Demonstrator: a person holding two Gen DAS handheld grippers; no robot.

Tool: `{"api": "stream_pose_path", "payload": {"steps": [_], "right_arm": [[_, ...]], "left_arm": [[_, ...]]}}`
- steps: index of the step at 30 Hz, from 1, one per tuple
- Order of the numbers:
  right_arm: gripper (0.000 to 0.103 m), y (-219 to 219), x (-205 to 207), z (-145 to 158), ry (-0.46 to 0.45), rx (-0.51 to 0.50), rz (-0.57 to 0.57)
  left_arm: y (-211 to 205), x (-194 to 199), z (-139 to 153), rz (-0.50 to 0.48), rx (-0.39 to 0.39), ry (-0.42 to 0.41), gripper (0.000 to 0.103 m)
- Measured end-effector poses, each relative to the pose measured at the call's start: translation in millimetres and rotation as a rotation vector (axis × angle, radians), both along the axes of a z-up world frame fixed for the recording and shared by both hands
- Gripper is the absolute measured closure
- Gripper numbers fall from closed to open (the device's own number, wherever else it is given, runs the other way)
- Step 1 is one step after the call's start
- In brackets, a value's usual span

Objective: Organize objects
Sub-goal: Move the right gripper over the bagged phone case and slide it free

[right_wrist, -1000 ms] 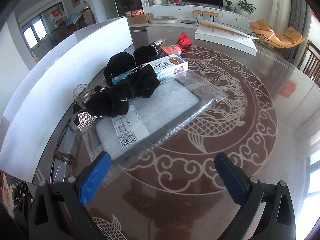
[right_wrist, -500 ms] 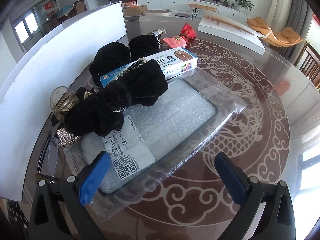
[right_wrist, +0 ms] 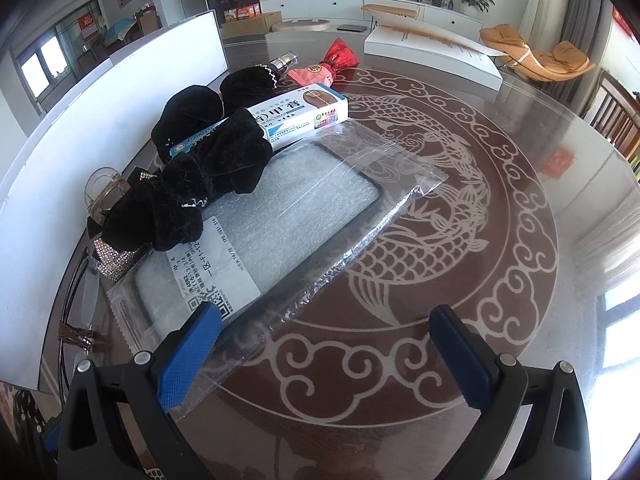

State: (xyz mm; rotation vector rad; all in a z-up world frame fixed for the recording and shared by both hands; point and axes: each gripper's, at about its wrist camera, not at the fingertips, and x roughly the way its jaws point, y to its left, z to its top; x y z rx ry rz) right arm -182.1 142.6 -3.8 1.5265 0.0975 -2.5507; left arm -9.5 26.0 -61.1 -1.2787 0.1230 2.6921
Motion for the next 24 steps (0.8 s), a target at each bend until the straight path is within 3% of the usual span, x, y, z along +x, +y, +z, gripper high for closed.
{"api": "stream_pose_path", "payload": {"steps": [24], "right_arm": [[0.0, 16.4, 6.7, -0.8, -0.012, 0.002, 0.011]], "left_arm": [[-0.3, 1.4, -0.7, 0.0, 0.0, 0.001, 0.0]]}}
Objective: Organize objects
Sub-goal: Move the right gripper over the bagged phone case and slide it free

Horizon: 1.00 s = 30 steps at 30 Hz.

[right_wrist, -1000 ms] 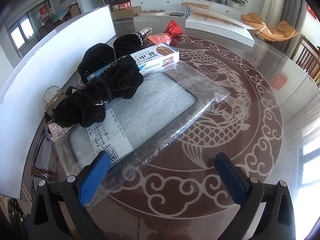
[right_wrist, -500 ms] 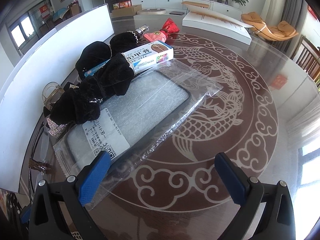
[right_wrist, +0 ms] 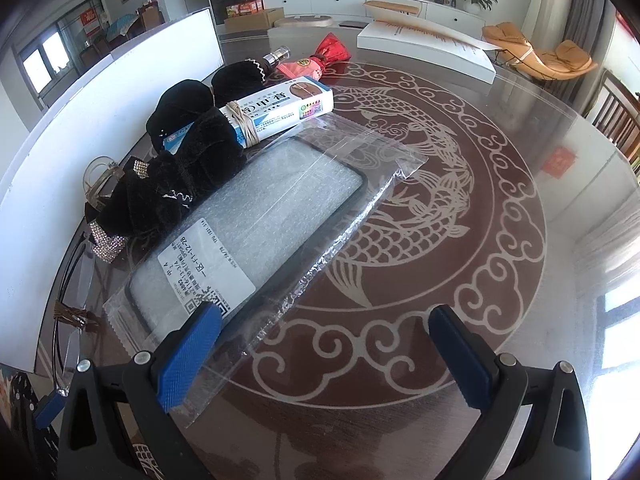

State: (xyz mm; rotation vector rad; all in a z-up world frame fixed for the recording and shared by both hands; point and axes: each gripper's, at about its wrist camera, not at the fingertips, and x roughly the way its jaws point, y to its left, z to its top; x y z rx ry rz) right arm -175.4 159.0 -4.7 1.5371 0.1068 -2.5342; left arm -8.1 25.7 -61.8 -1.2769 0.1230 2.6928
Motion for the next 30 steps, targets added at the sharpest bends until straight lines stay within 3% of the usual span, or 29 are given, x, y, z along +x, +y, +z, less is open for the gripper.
{"api": "stream_pose_path", "payload": {"steps": [15, 17, 20, 22, 25, 30], "right_arm": [[0.0, 70.9, 35.6, -2.2, -0.041, -0.027, -0.084], [0.0, 75.8, 39.9, 4.6, -0.042, 0.011, -0.11], [0.0, 71.6, 43.9, 25.9, 0.03, 0.0, -0.092], [0.0, 58.6, 35.3, 30.8, 0.018, -0.016, -0.067], [0.0, 35.4, 15.3, 19.4, -0.041, -0.018, -0.046], [0.0, 18.0, -4.4, 2.3, -0.053, -0.027, -0.089]], "left_arm": [[-0.7, -1.4, 0.6, 0.001, 0.001, 0.005, 0.0], [-0.8, -2.3, 0.6, 0.004, 0.001, 0.007, 0.0], [-0.8, -3.9, 0.5, 0.006, 0.001, 0.008, 0.0], [-0.9, -4.2, 0.9, 0.007, 0.001, 0.009, 0.0], [-1.1, 3.4, 0.4, 0.004, 0.001, 0.011, 0.0], [-1.5, 6.3, 0.8, 0.006, 0.001, 0.009, 0.0]]}}
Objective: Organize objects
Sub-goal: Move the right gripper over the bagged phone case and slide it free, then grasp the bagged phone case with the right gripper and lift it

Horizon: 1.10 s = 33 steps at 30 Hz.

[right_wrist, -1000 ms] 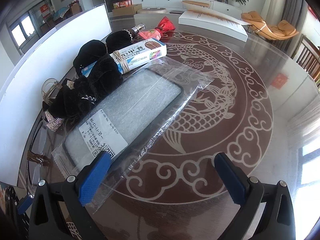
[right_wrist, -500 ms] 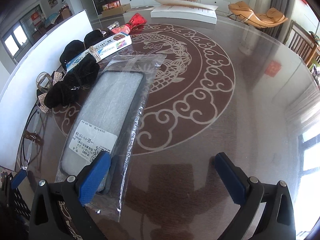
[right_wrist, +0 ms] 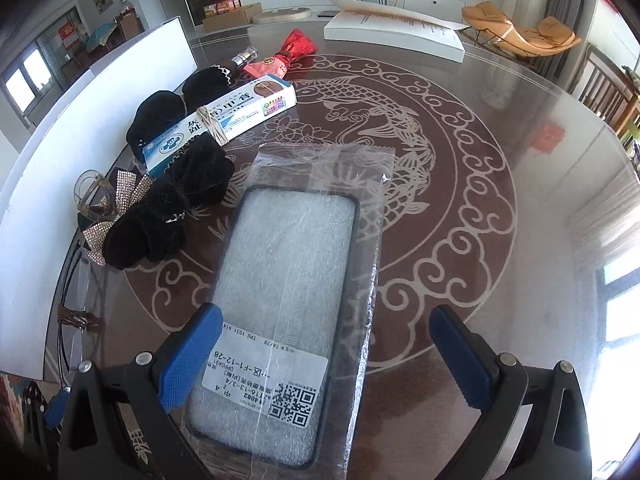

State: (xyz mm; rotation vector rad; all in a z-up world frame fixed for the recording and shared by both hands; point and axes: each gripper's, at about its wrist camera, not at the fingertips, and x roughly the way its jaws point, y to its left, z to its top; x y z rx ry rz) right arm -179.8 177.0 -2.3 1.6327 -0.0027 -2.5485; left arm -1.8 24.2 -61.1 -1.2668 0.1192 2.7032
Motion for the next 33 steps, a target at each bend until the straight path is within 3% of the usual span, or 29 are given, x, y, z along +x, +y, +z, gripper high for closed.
{"api": "stream_pose_path", "payload": {"steps": [3, 6, 10, 12, 16, 28, 33], "right_arm": [[0.0, -11.9, -5.4, -4.7, -0.028, -0.026, 0.009], [0.0, -32.2, -5.6, -9.6, -0.03, 0.068, 0.073], [0.0, -31.5, 0.6, -10.1, 0.013, 0.07, 0.092], [0.0, -24.3, 3.8, -10.0, 0.032, 0.067, 0.086], [0.025, -6.4, 14.1, -3.9, 0.092, 0.059, 0.06], [0.025, 76.0, 69.1, -1.2, 0.086, 0.067, -0.083], [0.025, 89.2, 90.7, 0.1, 0.086, 0.071, -0.103]], "left_arm": [[0.8, -1.8, -0.4, 0.0, 0.0, -0.002, 0.0], [0.8, -1.9, -0.2, 0.0, -0.001, -0.002, 0.0], [0.9, -2.3, -0.7, 0.0, -0.001, -0.003, 0.0], [1.1, -2.6, -1.4, 0.0, -0.001, -0.003, 0.0], [1.0, -2.5, -1.3, 0.0, 0.0, -0.002, 0.0], [1.3, -5.2, -2.2, 0.004, -0.001, -0.011, 0.0], [1.3, -5.3, -2.5, 0.003, -0.001, -0.014, 0.0]]}}
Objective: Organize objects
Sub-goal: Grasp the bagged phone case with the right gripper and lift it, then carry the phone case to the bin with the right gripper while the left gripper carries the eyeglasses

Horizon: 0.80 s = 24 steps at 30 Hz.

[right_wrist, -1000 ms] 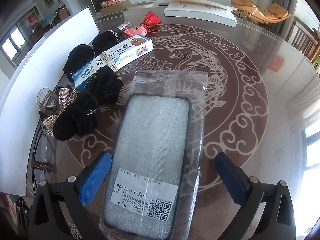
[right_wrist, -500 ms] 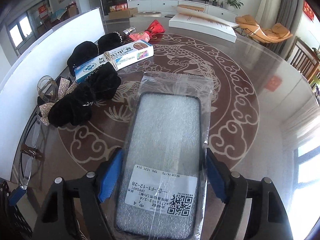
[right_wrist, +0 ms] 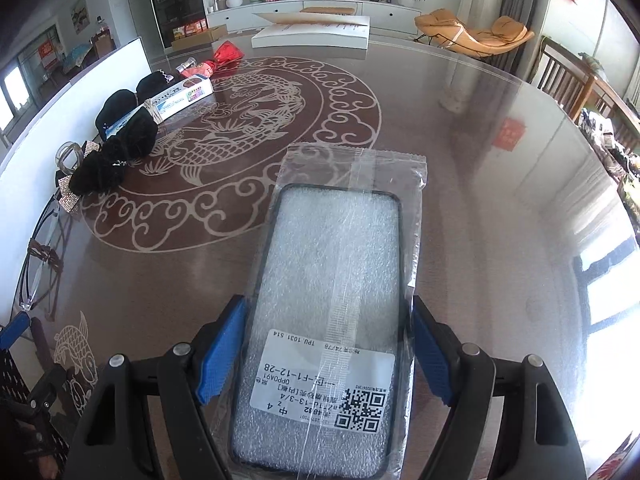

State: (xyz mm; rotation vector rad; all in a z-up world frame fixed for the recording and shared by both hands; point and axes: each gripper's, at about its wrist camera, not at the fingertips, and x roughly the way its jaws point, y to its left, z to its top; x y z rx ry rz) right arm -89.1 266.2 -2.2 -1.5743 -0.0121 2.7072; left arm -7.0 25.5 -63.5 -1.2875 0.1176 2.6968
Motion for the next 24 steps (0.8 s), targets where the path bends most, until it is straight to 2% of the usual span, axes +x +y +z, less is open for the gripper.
{"api": "stream_pose_path", "payload": {"steps": [4, 7, 9, 12, 15, 18, 21, 24], "right_arm": [[0.025, 0.8, 5.2, -0.1, 0.008, 0.002, -0.001], [0.024, -0.4, 5.2, -0.3, 0.01, 0.003, -0.004], [0.024, -0.4, 5.2, -0.3, 0.011, 0.002, -0.005], [0.024, -0.4, 6.2, 0.0, 0.019, 0.004, -0.003], [0.024, -0.1, 5.4, 0.1, 0.017, 0.003, 0.002], [0.024, 0.5, 2.3, 0.0, 0.0, 0.001, 0.018], [0.024, 0.2, -2.0, 0.5, -0.028, 0.001, 0.039], [0.024, -0.2, -6.2, 0.8, -0.056, 0.002, 0.059]], "left_arm": [[-1.4, 2.9, 2.2, 0.002, 0.011, -0.012, 0.0], [-8.0, 11.1, 18.4, 0.031, 0.041, 0.055, 0.0], [-13.4, 8.3, 32.3, 0.085, 0.053, 0.097, 0.0], [-20.5, -18.6, 47.7, 0.163, 0.042, 0.112, 0.0], [-31.5, -53.6, 50.1, 0.238, 0.056, 0.081, 0.0], [-35.0, -81.8, 33.5, 0.266, 0.07, -0.015, 0.018], [-32.4, -95.0, 11.7, 0.266, 0.042, -0.089, 0.037], [-31.7, -93.1, 6.4, 0.266, -0.001, -0.069, 0.051]]}}
